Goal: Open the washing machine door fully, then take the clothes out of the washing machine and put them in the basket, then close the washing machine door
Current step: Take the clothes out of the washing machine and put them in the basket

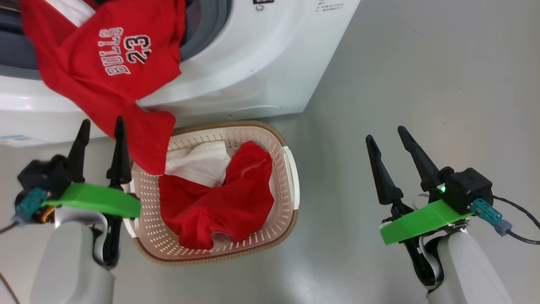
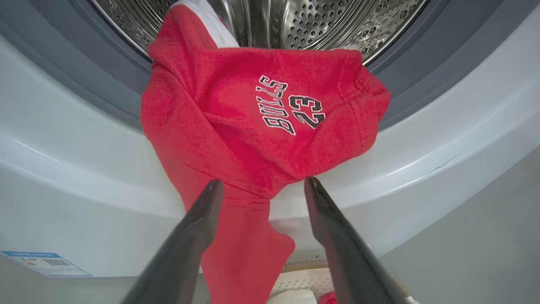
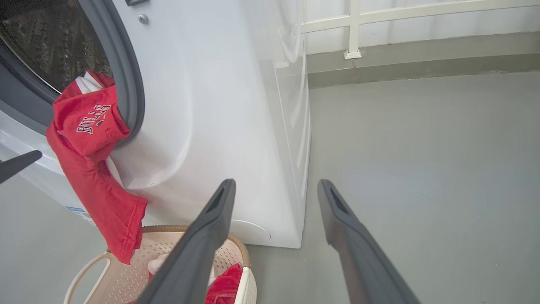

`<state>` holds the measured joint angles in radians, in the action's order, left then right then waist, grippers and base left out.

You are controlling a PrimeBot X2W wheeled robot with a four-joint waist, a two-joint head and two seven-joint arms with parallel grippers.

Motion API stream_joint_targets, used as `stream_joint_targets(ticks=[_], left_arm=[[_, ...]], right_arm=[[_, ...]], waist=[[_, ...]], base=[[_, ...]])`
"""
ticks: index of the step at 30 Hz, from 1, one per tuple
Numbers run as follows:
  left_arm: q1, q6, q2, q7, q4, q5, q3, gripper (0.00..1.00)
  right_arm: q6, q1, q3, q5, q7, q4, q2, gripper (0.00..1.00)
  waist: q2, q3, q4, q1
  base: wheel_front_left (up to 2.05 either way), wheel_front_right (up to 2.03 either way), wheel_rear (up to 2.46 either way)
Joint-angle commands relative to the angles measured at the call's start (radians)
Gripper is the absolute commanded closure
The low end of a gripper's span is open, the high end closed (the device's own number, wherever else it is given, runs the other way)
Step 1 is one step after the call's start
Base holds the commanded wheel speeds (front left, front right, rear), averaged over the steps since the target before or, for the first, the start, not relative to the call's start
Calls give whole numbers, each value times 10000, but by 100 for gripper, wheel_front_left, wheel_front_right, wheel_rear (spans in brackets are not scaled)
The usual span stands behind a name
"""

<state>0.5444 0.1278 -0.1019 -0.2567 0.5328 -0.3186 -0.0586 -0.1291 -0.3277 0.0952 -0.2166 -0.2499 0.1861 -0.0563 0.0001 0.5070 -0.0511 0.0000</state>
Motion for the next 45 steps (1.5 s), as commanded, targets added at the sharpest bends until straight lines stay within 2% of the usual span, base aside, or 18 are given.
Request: stream_joint_targets(ticks=[1, 12, 27, 38, 45], left_arm=[[-508, 29, -189, -51, -689, 239, 532, 0], [-2356, 29, 130, -51, -2875, 714, 1471, 0], [-4354, 29, 350, -51, -4970, 976, 1814, 0], [-4250, 29, 441, -51, -4782, 910, 1723, 0], [-3373, 29, 181, -51, -3758, 442, 1428, 0]], right_arm=[[-16, 323, 144, 138, -118, -188, 60, 0], [-16, 766, -81, 194, -118, -194, 55, 0], [-16, 1101, -266, 154, -118, -339, 24, 0], [-16, 1068, -301, 132, -118, -344, 40, 0], [-16, 970, -205, 120, -118, -300, 47, 0]], waist=[[-1, -295, 147, 0], [-1, -1039, 327, 0], [-1, -1242, 267, 0], [-1, -1164, 256, 0], [-1, -1061, 254, 0]], base=[[0, 0, 0], [0, 0, 0], [0, 0, 0], [0, 0, 0], [0, 0, 0]])
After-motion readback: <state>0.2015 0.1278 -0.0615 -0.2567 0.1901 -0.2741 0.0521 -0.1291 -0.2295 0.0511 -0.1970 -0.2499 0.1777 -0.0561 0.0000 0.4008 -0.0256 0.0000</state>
